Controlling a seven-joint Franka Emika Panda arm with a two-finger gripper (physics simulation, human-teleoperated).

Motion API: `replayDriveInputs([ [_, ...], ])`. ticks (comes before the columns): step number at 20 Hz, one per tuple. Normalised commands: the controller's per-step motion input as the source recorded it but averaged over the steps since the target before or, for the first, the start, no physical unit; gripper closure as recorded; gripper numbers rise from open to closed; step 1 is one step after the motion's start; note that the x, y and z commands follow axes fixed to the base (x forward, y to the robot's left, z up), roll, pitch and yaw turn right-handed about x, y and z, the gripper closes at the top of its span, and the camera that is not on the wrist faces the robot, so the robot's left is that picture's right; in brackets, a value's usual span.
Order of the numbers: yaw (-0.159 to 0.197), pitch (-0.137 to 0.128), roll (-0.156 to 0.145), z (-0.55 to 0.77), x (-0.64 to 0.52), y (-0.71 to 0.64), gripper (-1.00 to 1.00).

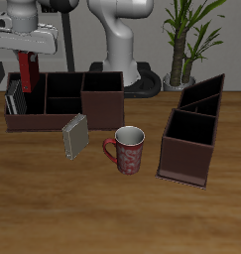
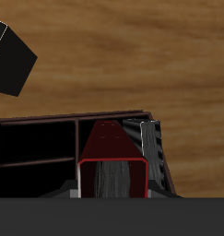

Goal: Place the striped book into the back desk caddy's left compartment and place the red book into the back desk caddy's left compartment and place the yellow book into the left desk caddy's right compartment

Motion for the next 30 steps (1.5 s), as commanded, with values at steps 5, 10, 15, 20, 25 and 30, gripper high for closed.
replayDriveInputs([
  [5,0.027,0.060,0.042,-0.28,0.12,0.17,1.00],
  [10,0.021,0.044,0.017,-0.33,-0.15,0.08,1.00],
  [15,0.017,0.012,0.000,-0.09,-0.17,-0.05,1.00],
  [20,-0.033,-0.008,-0.041,0.03,-0.03,-0.23,1.00],
  [25,0.000,0.034,0.014,-0.18,0.06,0.05,1.00],
  [30,0.010,0.044,0.011,-0.21,0.09,0.06,1.00],
])
